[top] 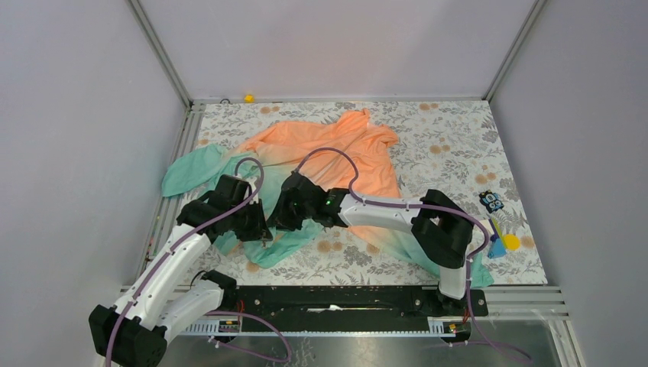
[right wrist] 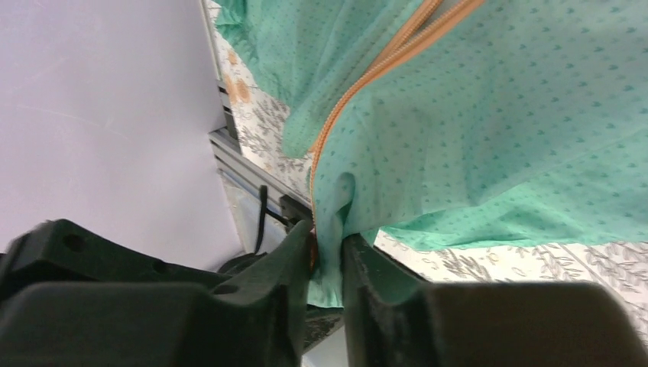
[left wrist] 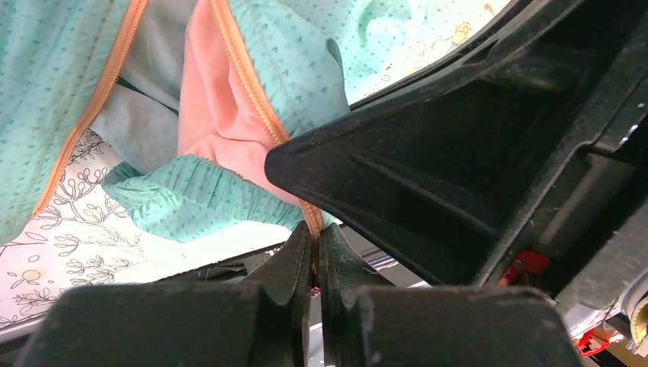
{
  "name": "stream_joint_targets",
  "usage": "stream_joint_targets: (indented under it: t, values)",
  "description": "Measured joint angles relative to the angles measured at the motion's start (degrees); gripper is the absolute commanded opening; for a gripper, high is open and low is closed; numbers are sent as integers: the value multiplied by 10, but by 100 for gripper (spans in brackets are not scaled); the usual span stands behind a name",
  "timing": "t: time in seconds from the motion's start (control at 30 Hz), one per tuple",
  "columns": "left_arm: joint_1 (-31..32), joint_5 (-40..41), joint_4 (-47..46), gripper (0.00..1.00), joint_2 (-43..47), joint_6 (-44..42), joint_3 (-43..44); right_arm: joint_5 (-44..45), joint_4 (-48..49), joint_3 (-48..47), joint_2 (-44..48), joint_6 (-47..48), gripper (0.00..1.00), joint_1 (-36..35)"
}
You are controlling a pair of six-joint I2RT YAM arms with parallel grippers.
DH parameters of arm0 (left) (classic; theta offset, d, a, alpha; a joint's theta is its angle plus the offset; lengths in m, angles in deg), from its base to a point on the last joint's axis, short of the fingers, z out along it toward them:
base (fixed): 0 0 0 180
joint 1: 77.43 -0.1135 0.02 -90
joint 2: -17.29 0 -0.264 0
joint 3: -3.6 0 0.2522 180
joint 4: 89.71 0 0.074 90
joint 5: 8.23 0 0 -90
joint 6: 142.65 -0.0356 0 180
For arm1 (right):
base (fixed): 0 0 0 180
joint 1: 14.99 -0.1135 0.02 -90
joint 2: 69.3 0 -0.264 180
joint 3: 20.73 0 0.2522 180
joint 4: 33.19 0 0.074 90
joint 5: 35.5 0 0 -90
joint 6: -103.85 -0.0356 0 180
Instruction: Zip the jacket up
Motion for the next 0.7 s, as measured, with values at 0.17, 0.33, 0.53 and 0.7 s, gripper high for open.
stream_joint_targets:
  t: [0.17,0.33,0.53,0.7]
  values:
    - [1,-2,-5,43,1,4,0,1,58,19,0,-14,0,0]
    - [1,-24,-10,62,20,23,0,6,183,103,2,26,0,2]
    - [2,-29,-10,57,33,44,21,8,371,223,3,106,0,2]
    - [2,7,-1,60,14,61,50,18,511,293,3,148,0,2]
